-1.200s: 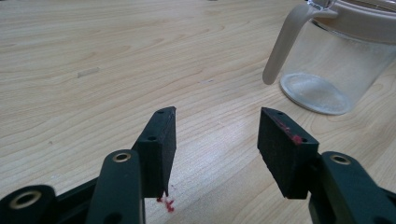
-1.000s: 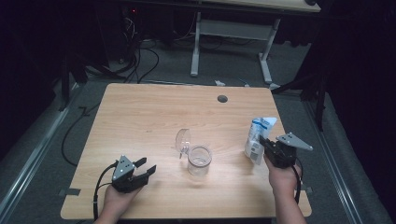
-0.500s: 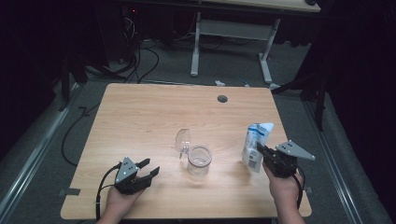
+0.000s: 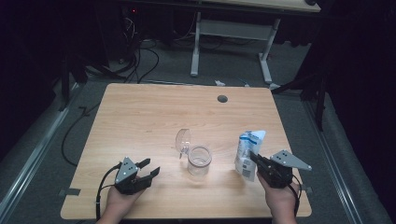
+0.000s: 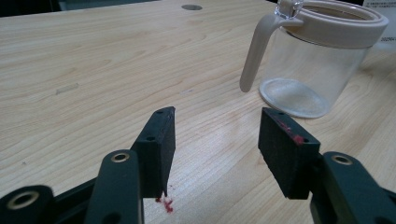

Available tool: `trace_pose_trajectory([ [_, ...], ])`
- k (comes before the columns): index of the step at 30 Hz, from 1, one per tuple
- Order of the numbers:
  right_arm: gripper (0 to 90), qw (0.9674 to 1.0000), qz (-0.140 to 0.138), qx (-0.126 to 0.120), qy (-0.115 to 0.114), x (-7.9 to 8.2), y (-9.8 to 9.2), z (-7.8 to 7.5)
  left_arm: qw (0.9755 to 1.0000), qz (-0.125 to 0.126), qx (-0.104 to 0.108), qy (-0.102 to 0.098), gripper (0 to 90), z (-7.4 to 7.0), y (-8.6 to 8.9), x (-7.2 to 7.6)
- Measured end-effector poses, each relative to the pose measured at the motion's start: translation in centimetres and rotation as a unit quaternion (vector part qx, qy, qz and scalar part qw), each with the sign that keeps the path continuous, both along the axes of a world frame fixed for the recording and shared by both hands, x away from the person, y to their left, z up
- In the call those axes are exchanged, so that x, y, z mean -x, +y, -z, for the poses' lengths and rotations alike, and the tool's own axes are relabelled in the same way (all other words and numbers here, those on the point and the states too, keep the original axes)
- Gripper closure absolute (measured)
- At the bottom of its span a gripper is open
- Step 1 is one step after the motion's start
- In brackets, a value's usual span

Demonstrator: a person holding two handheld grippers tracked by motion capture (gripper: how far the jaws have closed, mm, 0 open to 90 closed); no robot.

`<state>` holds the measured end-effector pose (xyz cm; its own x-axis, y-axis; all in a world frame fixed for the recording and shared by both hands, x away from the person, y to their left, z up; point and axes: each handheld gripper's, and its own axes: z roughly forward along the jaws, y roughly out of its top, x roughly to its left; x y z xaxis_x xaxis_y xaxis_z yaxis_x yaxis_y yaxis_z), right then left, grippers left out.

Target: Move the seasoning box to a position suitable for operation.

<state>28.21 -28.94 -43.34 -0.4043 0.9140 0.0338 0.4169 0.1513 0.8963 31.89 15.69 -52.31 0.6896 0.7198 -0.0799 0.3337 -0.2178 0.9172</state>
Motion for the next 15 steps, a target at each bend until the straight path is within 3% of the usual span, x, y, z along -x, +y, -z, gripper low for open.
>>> trace_pose_trajectory([
  [15, 89.6, 0.9995, -0.022, 0.019, 0.01, 0.12, 0.87, 0.24, 0.9999, 0.011, 0.002, -0.005, 45.4, -0.13, -0.16, 0.2],
])
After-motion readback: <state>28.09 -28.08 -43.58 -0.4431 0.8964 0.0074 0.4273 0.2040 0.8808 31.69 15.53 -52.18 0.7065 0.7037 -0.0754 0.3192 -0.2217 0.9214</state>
